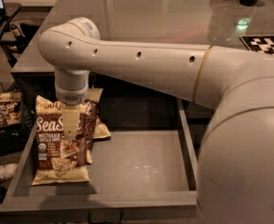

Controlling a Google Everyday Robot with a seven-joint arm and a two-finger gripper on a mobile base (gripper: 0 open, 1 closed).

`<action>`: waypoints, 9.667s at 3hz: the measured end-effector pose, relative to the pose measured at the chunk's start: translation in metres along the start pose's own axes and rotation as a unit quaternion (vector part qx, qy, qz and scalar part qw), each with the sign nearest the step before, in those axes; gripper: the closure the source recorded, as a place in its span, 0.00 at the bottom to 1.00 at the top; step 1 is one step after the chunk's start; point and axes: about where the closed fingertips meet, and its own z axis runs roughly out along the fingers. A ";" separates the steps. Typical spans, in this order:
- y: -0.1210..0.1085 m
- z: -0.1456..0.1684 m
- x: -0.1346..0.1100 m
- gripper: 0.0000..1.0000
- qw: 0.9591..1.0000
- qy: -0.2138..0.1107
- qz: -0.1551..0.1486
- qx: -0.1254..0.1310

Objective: Pick brown chip bag from top drawer and place on counter

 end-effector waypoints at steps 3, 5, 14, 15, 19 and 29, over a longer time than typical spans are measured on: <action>-0.010 0.029 -0.009 0.04 0.999 0.000 0.000 -0.036; -0.011 0.045 -0.006 0.06 0.998 0.005 0.005 -0.058; 0.039 -0.083 0.023 1.00 0.996 -0.053 0.010 0.064; 0.052 -0.115 0.027 1.00 0.995 -0.041 0.008 0.091; 0.038 -0.206 0.022 1.00 0.984 -0.008 0.002 0.180; -0.209 -0.320 0.104 1.00 0.963 0.039 0.070 0.259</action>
Offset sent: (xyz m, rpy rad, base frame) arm 0.0123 0.0218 -0.0228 -0.0004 0.0751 0.0249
